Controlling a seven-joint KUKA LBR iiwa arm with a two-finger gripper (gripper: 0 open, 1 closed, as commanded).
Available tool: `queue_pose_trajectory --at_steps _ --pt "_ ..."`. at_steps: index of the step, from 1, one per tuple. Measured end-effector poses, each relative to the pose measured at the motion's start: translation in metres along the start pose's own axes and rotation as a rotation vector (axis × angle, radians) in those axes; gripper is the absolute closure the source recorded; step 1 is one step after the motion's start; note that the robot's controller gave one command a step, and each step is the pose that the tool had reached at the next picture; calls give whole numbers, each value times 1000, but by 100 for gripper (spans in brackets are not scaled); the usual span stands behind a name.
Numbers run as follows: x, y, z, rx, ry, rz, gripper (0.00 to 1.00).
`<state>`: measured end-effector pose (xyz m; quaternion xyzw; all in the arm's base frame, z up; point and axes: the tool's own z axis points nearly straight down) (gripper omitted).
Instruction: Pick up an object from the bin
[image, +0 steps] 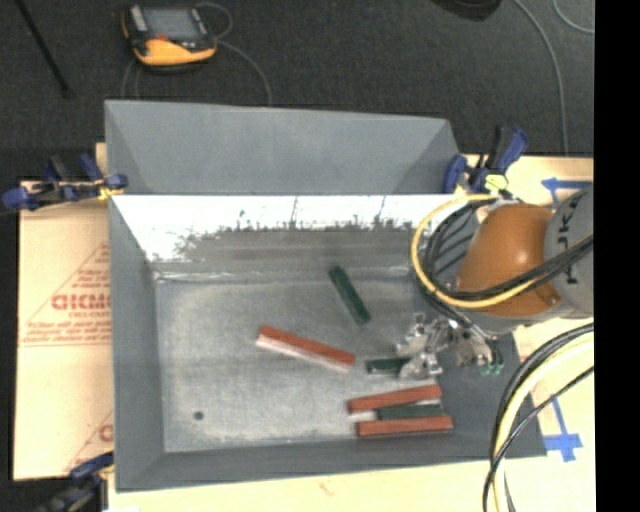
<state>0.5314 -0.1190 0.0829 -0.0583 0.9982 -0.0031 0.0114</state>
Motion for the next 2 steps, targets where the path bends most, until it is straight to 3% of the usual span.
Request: queue_pose_trajectory --at_steps 1,2 --pt "0 0 0 0 0 -1 100" --pt "51 -3 -140 -5 17 96 100"
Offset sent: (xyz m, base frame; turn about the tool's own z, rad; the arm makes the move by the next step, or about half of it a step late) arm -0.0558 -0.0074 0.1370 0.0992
